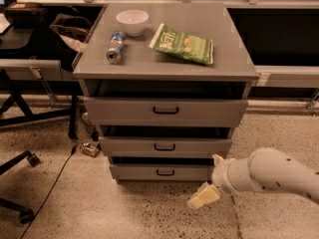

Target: Open bottom drawer

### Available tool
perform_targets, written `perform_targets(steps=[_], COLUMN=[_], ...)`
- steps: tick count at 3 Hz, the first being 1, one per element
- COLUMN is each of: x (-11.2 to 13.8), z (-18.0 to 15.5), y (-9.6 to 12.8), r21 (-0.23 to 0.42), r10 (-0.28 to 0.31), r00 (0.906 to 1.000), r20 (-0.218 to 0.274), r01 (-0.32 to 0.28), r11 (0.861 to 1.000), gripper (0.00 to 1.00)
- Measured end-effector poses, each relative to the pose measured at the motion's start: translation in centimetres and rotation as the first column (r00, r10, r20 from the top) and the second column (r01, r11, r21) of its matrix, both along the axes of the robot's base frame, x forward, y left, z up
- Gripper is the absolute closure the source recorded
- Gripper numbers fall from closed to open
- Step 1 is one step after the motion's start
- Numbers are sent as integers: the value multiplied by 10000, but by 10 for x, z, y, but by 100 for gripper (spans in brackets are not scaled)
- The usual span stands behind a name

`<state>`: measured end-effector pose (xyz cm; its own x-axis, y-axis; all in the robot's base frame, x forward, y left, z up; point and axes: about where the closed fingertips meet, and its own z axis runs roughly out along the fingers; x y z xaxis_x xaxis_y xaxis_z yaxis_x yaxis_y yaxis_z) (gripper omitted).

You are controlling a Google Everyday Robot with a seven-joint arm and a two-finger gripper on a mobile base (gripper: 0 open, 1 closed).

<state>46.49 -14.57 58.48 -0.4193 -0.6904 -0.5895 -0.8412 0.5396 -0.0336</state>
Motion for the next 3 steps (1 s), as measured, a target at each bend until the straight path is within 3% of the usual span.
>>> perform_targets(steps=[1, 2, 3], x=[26, 43, 40], z=[-58, -97, -99], y=[-23, -36, -36], r21=[160, 463, 343], r10=[-1592, -2293, -2279], r00=[9871, 9733, 9735], r20=[163, -108, -177], r01=[1589, 2296, 2284], r11=[9872, 9722, 9730], gripper=[0, 0, 0])
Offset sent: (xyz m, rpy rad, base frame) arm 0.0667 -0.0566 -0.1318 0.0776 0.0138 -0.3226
